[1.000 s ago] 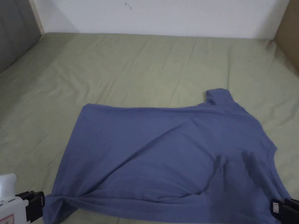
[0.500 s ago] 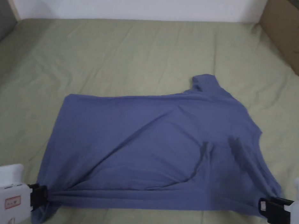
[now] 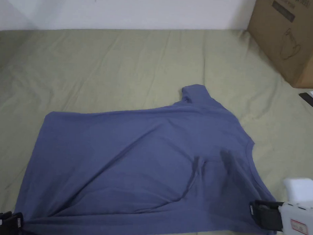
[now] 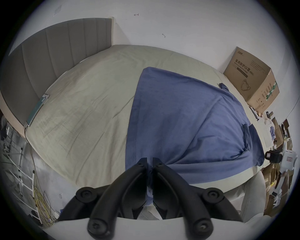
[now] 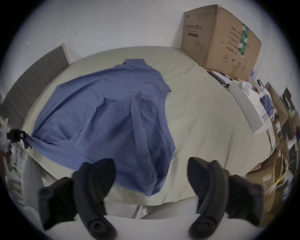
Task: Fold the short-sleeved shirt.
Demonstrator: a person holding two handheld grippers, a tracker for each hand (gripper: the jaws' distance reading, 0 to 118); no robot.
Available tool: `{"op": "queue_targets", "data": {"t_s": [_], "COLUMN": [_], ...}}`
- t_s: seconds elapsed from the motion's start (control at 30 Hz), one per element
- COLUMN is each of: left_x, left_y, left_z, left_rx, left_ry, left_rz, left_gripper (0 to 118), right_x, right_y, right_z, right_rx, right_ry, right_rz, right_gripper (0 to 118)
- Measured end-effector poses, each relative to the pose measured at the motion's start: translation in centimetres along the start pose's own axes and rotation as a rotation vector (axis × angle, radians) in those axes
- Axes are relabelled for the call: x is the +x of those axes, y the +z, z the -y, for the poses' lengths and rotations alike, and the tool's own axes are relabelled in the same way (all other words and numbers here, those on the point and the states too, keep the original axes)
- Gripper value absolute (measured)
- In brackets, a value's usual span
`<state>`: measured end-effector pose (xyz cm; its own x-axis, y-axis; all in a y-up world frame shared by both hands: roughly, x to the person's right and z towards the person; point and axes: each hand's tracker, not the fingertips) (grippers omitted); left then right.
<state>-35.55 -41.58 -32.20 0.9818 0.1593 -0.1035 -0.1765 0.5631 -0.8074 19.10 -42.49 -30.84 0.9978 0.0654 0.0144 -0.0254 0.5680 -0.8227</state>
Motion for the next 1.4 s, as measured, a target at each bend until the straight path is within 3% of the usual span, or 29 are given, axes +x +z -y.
{"op": "queue_targets", "data": {"t_s": [0.1, 0.27, 0.47, 0.57, 0.7, 0.87, 0.93, 0.97, 1.0, 1.03, 1.07, 1.17, 1.23, 1.27, 1.3, 1.33, 1.37, 1.4], "left_x": [-0.2, -0.3, 0.4, 0.5, 1.4, 2.7, 2.6, 2.4, 2.3, 2.2, 1.7, 0.5, -0.4, -0.9, -1.3, -1.6, -1.9, -2.0], "left_y": [-0.1, 0.3, 1.1, 0.5, -2.8, -9.5, -10.8, -11.1, -11.0, -10.5, -9.7, -6.6, -4.2, -3.1, -2.1, -1.3, -0.8, -0.5], "left_z": [0.0, 0.1, -2.3, -5.3, -9.4, -11.8, -11.7, -11.7, -11.7, -11.5, -11.3, -10.4, -9.0, -8.1, -7.4, -6.4, -5.3, -4.3], "left_rx": [-0.010, -0.020, 0.008, 0.043, 0.044, -0.046, -0.059, -0.055, -0.065, -0.059, -0.049, 0.006, 0.044, 0.063, 0.069, 0.073, 0.063, 0.058], "left_ry": [0.011, 0.020, -0.018, -0.059, -0.124, -0.217, -0.205, -0.199, -0.197, -0.192, -0.182, -0.101, -0.045, -0.017, -0.001, 0.033, 0.049, 0.061], "left_rz": [-0.002, 0.004, 0.008, 0.002, -0.014, -0.054, -0.065, -0.089, -0.124, -0.116, -0.104, -0.056, -0.036, -0.011, 0.002, 0.009, 0.005, -0.002], "left_gripper": [4, 4, 4, 4, 4, 4, 10, 25, 48, 77, 89, 89, 86, 78, 61, 26, 5, 2], "right_x": [-0.6, 0.2, 1.8, 2.4, 2.3, 1.7, 1.7, 1.6, 1.5, 1.5, 1.6, 1.8, 2.1, 2.0, 1.9, 1.7, 1.4, 1.2], "right_y": [-2.9, -2.2, 1.0, 1.2, -1.8, -8.8, -10.1, -10.1, -9.9, -9.7, -8.7, -5.9, -3.7, -2.6, -1.7, -1.0, -0.4, 0.1], "right_z": [0.3, 0.8, -1.7, -4.5, -8.3, -11.0, -11.0, -10.9, -10.8, -10.6, -10.1, -9.5, -8.7, -8.1, -7.5, -6.9, -6.2, -5.4], "right_rx": [-0.106, -0.069, 0.023, 0.058, 0.049, -0.077, -0.089, -0.095, -0.104, -0.107, -0.086, -0.033, 0.033, 0.063, 0.065, 0.067, 0.075, 0.087], "right_ry": [0.077, -0.051, -0.087, -0.143, -0.136, -0.117, -0.129, -0.120, -0.112, -0.092, -0.075, -0.074, -0.078, -0.075, -0.072, -0.077, -0.100, -0.128], "right_rz": [0.050, -0.008, -0.023, -0.054, -0.021, 0.024, 0.013, 0.006, 0.009, 0.006, -0.002, 0.013, 0.015, 0.000, -0.002, 0.000, 0.000, -0.018], "right_gripper": [6, 2, 2, 2, 2, 2, 4, 20, 53, 99, 107, 95, 91, 83, 65, 37, 14, 1]}}
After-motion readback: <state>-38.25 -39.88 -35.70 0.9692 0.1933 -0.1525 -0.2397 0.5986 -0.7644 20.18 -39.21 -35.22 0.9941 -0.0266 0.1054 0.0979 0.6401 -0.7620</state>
